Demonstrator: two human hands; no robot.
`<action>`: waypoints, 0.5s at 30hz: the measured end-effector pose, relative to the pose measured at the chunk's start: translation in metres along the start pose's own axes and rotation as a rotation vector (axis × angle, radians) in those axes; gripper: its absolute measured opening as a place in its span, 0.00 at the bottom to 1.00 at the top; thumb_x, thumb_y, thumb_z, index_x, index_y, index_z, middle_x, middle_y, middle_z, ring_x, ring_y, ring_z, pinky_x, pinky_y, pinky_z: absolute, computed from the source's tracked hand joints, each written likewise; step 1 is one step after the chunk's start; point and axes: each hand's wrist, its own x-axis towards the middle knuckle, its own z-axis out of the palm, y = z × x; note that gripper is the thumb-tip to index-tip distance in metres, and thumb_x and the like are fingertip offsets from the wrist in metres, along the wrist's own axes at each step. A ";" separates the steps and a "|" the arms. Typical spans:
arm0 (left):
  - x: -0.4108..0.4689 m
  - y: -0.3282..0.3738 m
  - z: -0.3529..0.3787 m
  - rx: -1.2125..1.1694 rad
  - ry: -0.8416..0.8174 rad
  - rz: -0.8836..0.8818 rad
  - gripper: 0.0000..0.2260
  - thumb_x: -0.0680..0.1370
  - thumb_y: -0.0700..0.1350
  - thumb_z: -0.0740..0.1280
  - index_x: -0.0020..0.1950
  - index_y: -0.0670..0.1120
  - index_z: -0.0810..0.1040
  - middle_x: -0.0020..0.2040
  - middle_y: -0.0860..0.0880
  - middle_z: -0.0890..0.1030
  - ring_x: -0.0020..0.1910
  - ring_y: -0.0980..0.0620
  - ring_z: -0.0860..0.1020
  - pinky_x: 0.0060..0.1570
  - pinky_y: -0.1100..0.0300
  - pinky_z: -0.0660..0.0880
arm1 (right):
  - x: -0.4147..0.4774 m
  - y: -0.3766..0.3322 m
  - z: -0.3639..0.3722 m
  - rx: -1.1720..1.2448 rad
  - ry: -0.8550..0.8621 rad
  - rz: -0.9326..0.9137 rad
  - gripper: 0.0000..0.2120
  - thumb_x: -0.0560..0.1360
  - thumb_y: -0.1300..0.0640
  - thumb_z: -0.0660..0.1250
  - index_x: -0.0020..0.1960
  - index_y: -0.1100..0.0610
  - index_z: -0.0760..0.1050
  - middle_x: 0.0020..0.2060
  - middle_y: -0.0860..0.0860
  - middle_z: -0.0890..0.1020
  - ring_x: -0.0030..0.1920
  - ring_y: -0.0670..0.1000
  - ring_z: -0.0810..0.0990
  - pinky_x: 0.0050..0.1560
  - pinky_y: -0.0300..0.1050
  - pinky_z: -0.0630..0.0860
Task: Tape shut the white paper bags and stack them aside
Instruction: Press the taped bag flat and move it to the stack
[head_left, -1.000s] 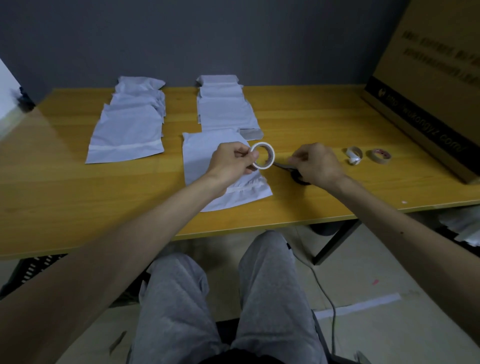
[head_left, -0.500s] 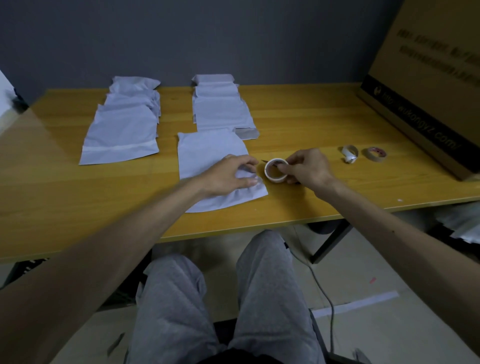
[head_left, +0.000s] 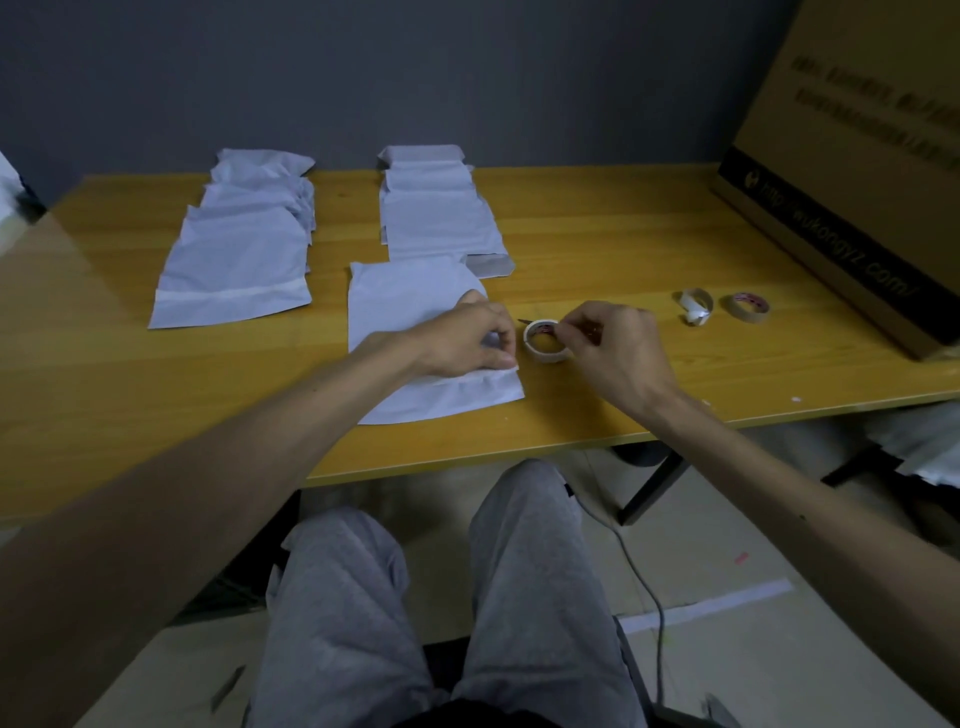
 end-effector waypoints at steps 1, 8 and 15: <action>0.000 0.001 0.000 -0.002 0.001 -0.006 0.03 0.77 0.44 0.69 0.45 0.46 0.78 0.51 0.47 0.77 0.56 0.53 0.65 0.51 0.68 0.62 | -0.004 -0.001 0.001 0.032 -0.018 0.009 0.05 0.75 0.58 0.68 0.45 0.59 0.82 0.37 0.50 0.83 0.37 0.47 0.79 0.37 0.35 0.71; 0.001 0.006 0.001 -0.035 0.055 0.010 0.05 0.77 0.44 0.69 0.43 0.51 0.76 0.46 0.46 0.74 0.52 0.53 0.69 0.43 0.73 0.64 | -0.012 0.001 0.019 0.240 -0.171 0.167 0.09 0.71 0.52 0.75 0.45 0.55 0.78 0.38 0.52 0.83 0.36 0.47 0.80 0.40 0.45 0.77; -0.001 0.014 0.002 -0.136 0.119 0.034 0.10 0.76 0.42 0.71 0.56 0.43 0.78 0.43 0.43 0.82 0.46 0.54 0.73 0.42 0.72 0.67 | -0.012 -0.004 0.028 0.236 -0.119 0.209 0.13 0.70 0.58 0.74 0.39 0.53 0.69 0.37 0.51 0.81 0.39 0.51 0.79 0.36 0.42 0.72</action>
